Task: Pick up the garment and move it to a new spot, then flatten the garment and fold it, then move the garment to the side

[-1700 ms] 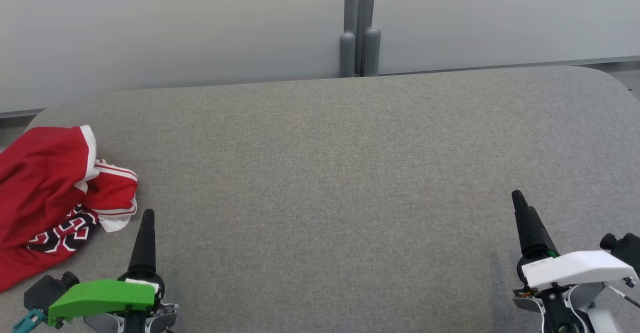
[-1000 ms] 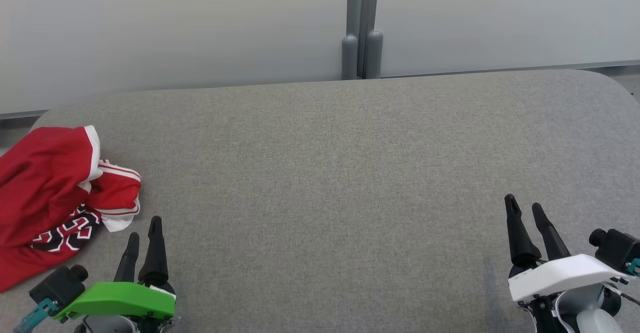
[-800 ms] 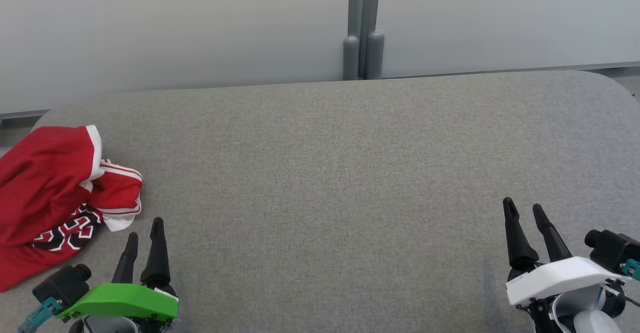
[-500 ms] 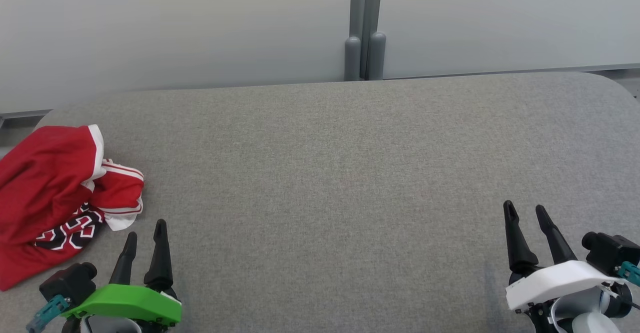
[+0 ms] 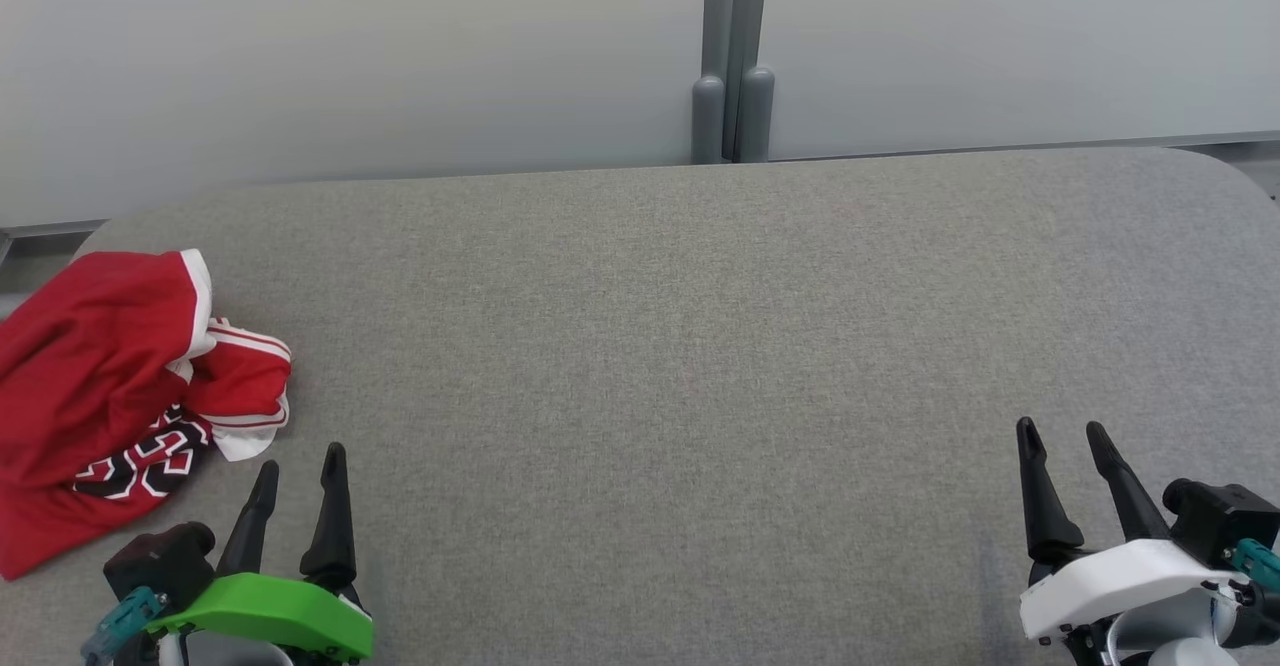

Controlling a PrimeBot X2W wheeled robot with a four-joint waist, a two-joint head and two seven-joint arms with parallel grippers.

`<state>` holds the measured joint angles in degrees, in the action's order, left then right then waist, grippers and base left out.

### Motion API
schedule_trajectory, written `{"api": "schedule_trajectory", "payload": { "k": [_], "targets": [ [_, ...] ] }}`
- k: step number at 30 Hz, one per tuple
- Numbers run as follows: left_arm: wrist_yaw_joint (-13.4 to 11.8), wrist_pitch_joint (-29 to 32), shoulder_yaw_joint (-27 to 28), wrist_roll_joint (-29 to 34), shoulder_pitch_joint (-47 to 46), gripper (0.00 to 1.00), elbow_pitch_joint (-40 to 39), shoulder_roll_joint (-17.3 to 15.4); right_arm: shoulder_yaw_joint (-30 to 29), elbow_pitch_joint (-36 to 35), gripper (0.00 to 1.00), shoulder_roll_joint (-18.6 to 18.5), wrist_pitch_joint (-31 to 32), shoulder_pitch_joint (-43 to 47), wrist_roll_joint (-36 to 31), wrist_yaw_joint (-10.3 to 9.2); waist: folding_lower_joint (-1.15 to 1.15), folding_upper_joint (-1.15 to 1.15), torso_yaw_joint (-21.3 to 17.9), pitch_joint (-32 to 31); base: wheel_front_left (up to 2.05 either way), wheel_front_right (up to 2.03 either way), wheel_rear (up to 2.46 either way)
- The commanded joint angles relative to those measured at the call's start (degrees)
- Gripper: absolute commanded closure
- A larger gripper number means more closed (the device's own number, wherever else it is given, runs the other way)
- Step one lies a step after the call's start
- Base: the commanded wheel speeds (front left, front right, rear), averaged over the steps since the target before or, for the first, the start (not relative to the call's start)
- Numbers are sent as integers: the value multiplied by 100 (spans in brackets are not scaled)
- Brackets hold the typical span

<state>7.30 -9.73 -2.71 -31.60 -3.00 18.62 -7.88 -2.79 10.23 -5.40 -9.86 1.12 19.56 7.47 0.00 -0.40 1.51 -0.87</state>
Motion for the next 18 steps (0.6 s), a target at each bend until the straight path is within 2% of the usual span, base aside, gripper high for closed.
{"api": "schedule_trajectory", "payload": {
  "k": [1,18],
  "targets": [
    [18,-61,-48,131,17,0,-10,-62,-19,-18,0,-52,-65,46,-165,3,0,26,3,-2,0,0,0],
    [24,-266,-178,708,71,0,145,-229,-73,15,0,-123,-266,167,-499,3,0,32,26,-19,0,0,0]
  ]
}}
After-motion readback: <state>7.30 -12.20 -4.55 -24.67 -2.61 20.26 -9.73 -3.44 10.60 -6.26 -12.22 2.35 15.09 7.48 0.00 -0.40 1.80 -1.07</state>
